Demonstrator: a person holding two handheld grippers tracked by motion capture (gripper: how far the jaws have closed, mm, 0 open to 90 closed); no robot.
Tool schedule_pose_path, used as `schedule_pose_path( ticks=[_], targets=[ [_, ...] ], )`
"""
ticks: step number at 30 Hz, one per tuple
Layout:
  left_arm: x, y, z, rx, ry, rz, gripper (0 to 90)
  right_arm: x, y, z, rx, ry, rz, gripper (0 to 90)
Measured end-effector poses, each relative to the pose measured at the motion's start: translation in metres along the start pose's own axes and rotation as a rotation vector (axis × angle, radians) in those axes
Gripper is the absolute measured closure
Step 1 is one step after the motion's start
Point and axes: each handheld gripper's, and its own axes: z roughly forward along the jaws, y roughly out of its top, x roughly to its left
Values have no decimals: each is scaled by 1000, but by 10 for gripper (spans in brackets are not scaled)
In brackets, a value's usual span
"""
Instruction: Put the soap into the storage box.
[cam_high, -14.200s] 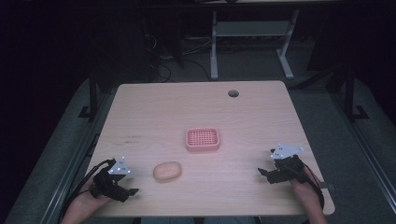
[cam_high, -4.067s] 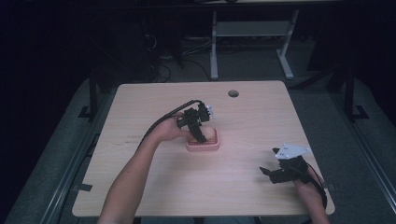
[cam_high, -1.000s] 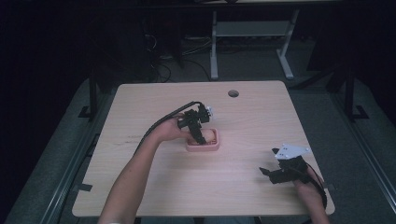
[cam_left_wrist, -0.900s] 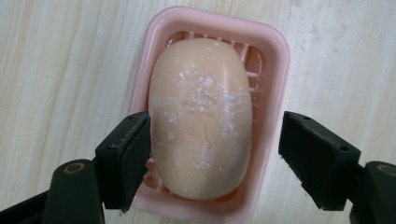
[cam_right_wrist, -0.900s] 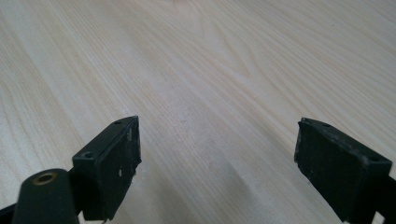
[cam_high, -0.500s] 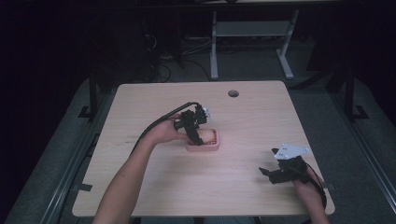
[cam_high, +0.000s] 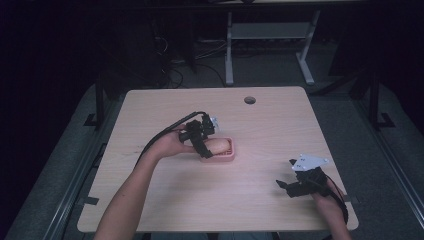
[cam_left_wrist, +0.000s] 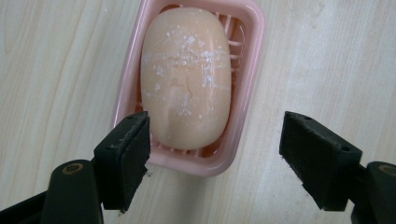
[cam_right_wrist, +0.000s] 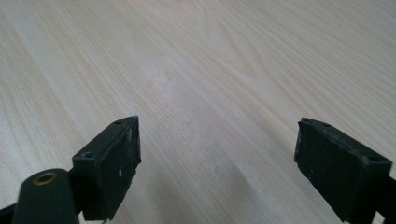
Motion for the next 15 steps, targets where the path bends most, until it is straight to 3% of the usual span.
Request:
schedule_pose_path(
  ticks=[15],
  targets=[
    [-7, -20, -5, -7, 5, -19, 234, 2, 1, 2, 10, 3, 3, 140]
  ],
)
